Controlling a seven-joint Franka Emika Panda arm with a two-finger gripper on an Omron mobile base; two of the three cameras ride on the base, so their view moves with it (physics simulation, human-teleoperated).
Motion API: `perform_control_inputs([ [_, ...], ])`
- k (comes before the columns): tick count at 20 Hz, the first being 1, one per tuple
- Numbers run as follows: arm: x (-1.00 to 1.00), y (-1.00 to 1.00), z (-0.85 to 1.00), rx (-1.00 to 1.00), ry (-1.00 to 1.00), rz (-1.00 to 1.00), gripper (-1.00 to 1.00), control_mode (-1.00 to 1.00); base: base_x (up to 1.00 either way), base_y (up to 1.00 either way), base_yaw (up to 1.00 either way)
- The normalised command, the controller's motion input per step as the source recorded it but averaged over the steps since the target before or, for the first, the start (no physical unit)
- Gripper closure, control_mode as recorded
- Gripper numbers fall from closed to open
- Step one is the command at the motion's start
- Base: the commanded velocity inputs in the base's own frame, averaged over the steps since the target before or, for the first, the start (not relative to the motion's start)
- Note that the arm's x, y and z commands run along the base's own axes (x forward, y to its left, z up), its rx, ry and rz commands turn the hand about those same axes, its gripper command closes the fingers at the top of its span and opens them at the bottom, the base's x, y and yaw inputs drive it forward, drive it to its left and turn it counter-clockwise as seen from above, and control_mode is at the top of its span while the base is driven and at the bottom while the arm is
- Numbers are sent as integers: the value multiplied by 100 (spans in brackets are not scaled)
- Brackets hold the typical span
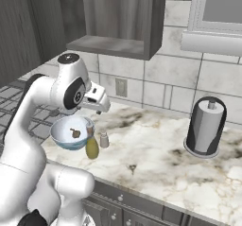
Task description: Retrieve the bottle and the shaker from the cabinet and place them next to the mixing bowl on the counter. Then add garlic from the fridge to the mixing bowl.
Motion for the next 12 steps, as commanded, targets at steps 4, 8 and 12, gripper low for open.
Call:
perform_control_inputs([
  [4,-78,-43,21,0,-13,-15,-100,-100,0,0,0],
  [8,-89,-20,50,0,-4,-5,-100,-100,0,0,0],
  [12,-96,7,59,-1,-5,0,-100,-100,0,0,0],
])
